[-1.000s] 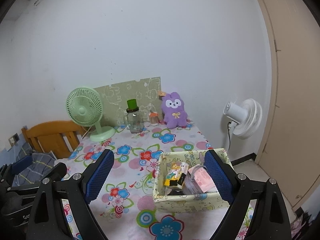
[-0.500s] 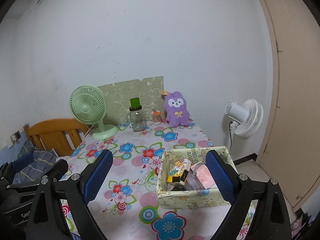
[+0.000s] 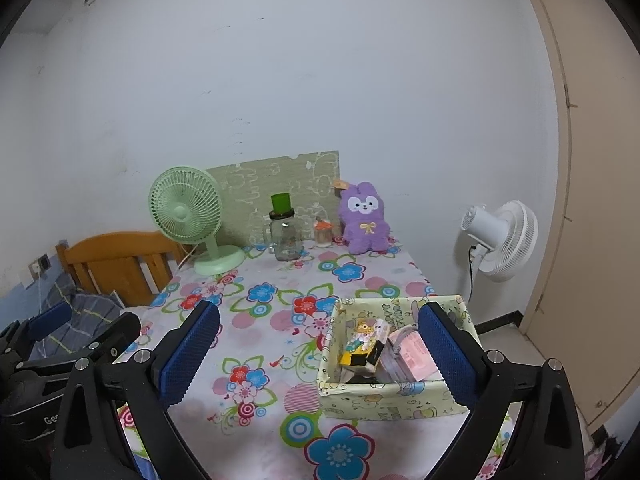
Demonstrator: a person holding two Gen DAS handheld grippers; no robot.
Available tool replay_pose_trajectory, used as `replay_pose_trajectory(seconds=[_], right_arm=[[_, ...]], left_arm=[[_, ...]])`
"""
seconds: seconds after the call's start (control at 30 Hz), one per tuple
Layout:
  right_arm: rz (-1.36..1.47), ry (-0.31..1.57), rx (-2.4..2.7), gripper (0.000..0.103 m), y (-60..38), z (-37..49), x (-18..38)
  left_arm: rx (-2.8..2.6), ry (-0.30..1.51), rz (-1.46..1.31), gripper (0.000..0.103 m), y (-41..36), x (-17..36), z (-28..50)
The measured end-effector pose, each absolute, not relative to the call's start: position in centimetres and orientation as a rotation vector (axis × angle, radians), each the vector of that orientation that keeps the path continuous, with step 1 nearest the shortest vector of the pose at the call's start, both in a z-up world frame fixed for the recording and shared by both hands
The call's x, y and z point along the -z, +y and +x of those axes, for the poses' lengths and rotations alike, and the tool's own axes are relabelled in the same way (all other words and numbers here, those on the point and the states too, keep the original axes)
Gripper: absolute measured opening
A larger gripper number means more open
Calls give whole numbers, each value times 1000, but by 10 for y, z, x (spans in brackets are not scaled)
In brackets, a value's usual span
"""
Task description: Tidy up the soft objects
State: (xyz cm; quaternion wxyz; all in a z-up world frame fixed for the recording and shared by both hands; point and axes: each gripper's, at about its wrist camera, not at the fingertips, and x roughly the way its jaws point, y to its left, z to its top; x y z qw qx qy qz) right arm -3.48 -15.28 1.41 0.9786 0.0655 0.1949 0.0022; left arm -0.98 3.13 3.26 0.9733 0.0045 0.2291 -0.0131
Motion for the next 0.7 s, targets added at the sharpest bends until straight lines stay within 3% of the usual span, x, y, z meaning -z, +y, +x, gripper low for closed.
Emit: replay_pose_trajectory(seconds=[0.7], right_arm=[[130, 398, -4, 101, -154, -34, -13]], left_arm=[[22, 467, 7, 103, 30, -31, -10]])
